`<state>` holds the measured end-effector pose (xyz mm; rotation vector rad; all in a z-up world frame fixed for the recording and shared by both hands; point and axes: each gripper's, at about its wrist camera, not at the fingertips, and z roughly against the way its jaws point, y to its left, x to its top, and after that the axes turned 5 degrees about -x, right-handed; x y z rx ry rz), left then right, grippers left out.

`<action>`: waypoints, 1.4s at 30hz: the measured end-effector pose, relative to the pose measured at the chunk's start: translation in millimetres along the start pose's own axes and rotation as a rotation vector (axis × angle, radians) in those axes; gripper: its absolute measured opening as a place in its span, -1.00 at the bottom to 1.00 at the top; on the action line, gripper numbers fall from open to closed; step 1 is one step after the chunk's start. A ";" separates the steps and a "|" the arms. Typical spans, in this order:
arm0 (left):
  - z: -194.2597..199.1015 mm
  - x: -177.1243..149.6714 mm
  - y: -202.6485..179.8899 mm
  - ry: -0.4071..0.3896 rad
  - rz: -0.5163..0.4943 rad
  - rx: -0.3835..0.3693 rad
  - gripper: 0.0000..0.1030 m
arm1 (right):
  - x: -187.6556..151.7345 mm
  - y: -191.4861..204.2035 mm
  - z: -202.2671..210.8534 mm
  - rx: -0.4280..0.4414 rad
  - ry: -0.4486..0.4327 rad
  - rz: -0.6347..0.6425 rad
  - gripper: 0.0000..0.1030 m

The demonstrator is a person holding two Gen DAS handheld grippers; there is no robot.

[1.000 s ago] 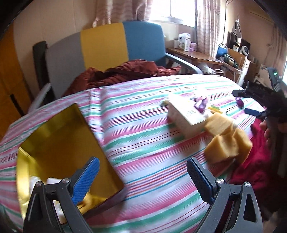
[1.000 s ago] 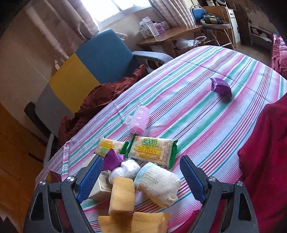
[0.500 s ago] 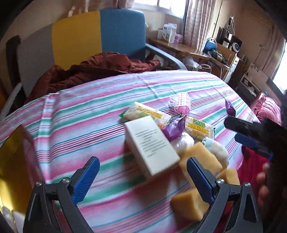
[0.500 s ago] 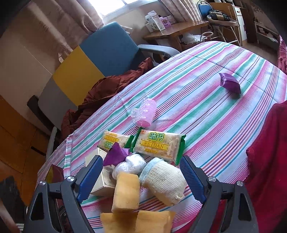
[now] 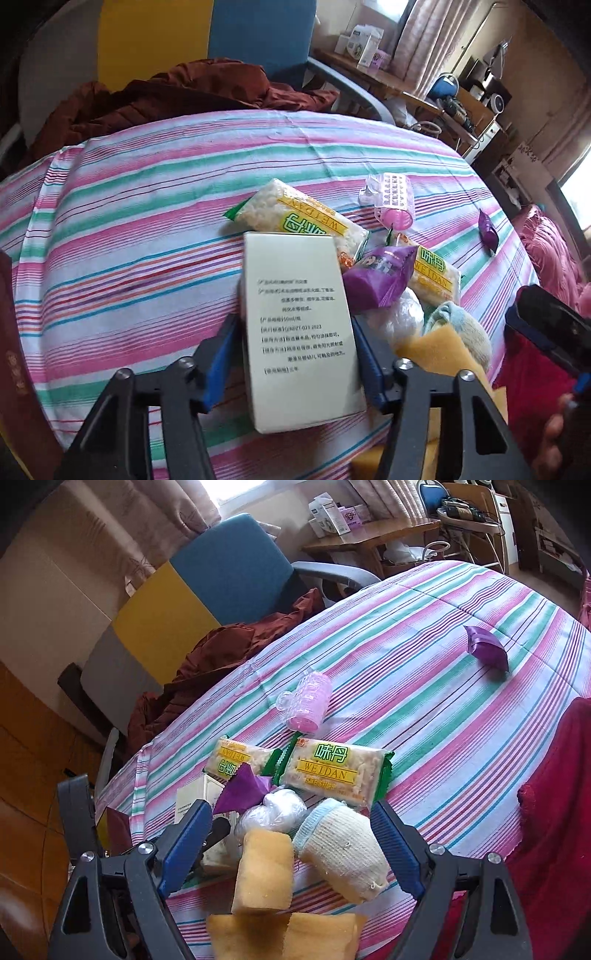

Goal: Organize objects
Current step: 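Grasp the white carton with the left tool while the right tool grasps the purple packet, then place the white carton and purple packet into the gold tray with both tools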

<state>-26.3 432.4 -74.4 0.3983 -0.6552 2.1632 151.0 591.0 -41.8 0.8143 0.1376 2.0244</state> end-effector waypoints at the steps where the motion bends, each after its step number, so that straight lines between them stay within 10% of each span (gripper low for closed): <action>1: 4.4 -4.0 1.1 -0.006 -0.001 -0.002 0.09 | -0.5 1.6 -0.2 -0.003 0.001 0.008 0.73; 19: 38.2 -63.0 21.3 0.003 -0.004 0.078 0.01 | 4.8 97.5 -84.9 -0.142 0.163 0.476 0.65; 23: 33.4 -66.5 26.0 0.009 0.018 0.084 -0.02 | -1.5 94.8 -105.1 -0.158 0.203 0.517 -0.05; 42: 140.0 -93.7 34.4 -0.161 0.063 0.061 -0.02 | -16.8 140.2 -30.1 0.095 0.052 0.535 -0.05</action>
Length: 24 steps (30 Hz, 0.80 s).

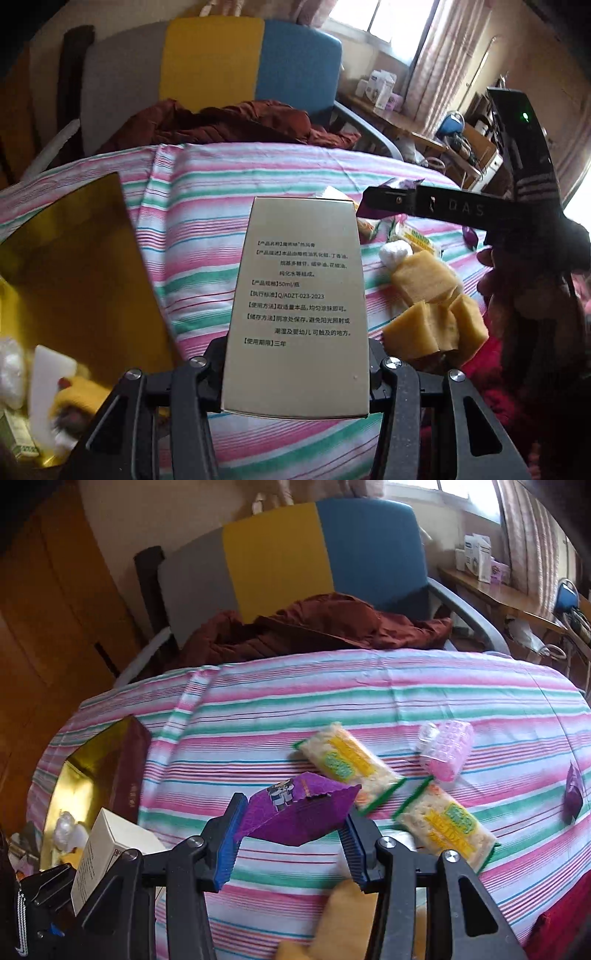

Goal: Organize objects
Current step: 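Place the white carton and purple packet into the gold tray with both tools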

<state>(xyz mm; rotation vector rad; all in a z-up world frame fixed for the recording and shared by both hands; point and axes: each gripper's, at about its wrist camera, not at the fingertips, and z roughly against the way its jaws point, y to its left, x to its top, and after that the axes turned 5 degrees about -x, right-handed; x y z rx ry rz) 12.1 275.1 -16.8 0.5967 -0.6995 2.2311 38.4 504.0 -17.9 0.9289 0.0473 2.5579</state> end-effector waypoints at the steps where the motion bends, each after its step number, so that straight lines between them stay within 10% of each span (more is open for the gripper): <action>1: 7.9 -0.5 5.1 -0.014 0.013 0.005 -0.02 | -0.7 8.0 2.4 0.017 -0.004 0.010 -0.05; 24: 139.7 -28.2 212.6 -0.243 0.303 0.343 -0.01 | -10.9 248.3 -18.5 0.269 0.072 0.327 -0.05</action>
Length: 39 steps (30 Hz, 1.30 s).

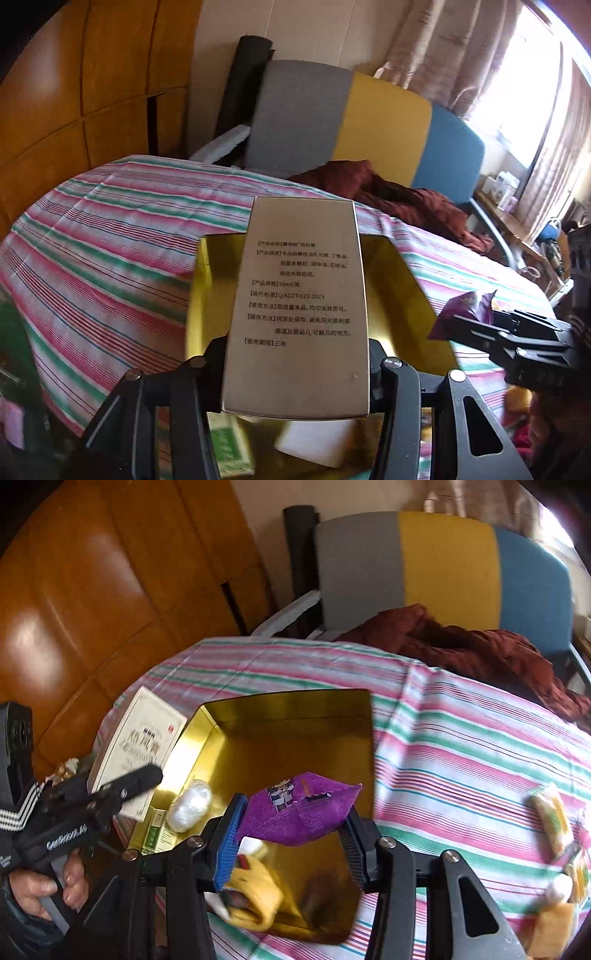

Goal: Organize objects
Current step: 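Place the white carton and purple packet into the gold tray with both tools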

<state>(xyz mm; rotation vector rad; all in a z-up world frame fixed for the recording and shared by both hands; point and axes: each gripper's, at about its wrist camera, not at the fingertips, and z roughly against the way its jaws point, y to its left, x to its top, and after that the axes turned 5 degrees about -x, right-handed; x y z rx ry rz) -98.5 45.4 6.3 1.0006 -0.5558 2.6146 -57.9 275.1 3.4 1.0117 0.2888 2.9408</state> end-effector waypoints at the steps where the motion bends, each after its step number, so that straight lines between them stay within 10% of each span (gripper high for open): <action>1: -4.2 1.8 5.9 0.000 0.002 0.016 -0.01 | 2.0 6.1 -6.4 -0.003 0.009 0.007 -0.05; 21: 11.0 -24.2 34.3 -0.046 0.075 0.133 0.55 | -20.2 49.0 -41.7 0.010 0.083 0.021 0.42; 39: 42.9 -61.2 -15.1 -0.083 -0.024 0.177 0.75 | -52.9 38.5 11.6 -0.126 -0.063 0.028 0.66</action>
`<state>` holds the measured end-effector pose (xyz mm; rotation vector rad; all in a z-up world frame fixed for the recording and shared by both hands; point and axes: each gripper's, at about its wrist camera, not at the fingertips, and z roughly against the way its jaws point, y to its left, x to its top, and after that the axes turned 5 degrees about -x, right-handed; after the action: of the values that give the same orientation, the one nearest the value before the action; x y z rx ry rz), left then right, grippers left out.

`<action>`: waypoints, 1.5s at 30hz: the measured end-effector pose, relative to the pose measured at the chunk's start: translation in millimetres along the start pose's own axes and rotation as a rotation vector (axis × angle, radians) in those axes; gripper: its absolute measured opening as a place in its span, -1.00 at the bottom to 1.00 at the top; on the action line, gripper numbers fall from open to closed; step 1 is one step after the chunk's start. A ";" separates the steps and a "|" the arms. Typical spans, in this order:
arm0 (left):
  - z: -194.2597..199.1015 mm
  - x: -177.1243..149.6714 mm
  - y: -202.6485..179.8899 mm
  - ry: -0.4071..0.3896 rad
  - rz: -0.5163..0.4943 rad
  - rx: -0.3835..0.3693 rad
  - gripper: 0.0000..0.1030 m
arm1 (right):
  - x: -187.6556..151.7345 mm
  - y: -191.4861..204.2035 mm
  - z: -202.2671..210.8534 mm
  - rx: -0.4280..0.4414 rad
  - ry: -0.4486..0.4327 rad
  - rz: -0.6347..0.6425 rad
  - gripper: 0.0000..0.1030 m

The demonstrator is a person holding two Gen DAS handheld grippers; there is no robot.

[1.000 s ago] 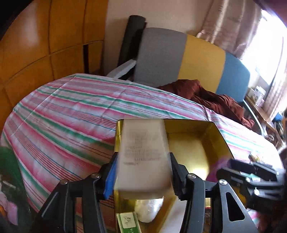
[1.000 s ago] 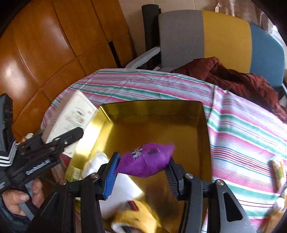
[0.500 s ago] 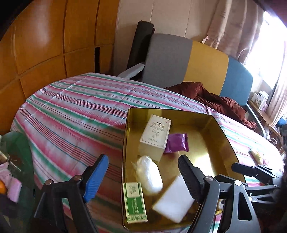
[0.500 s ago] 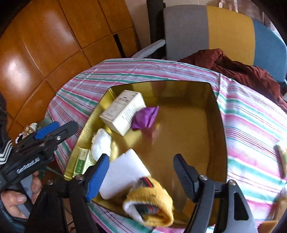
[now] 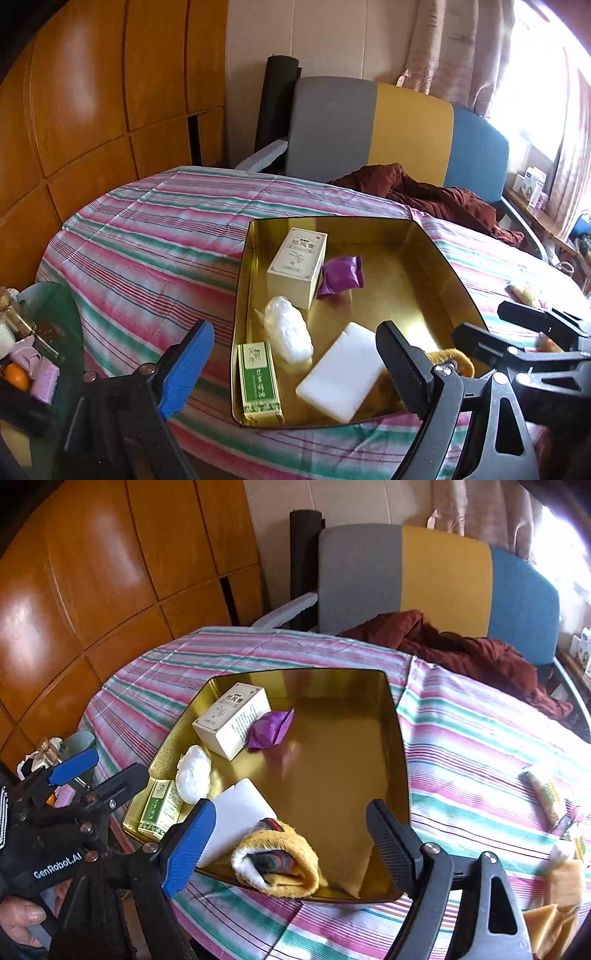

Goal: Organize objects
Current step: 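Place the white carton and purple packet into the gold tray with both tools, then move both tools back toward the snack packs and yellow sponges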

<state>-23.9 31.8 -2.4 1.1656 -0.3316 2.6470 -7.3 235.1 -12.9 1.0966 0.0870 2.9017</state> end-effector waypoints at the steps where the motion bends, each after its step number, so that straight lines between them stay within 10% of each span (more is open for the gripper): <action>1: 1.3 -1.4 -1.0 0.001 0.000 -0.001 0.75 | -1.4 -1.5 1.8 -0.007 -0.005 -0.003 0.66; 31: -2.0 -14.0 -73.2 0.062 -0.148 -0.131 0.77 | -53.0 -131.0 42.6 -0.229 0.001 -0.255 0.66; 45: -11.5 -18.2 -146.0 0.112 -0.320 -0.307 0.77 | -91.4 -264.9 114.3 -0.458 -0.034 -0.554 0.66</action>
<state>23.5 171.5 -7.1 0.8871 -0.4678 2.2748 141.1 498.8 -5.1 0.8659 -0.2270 2.2527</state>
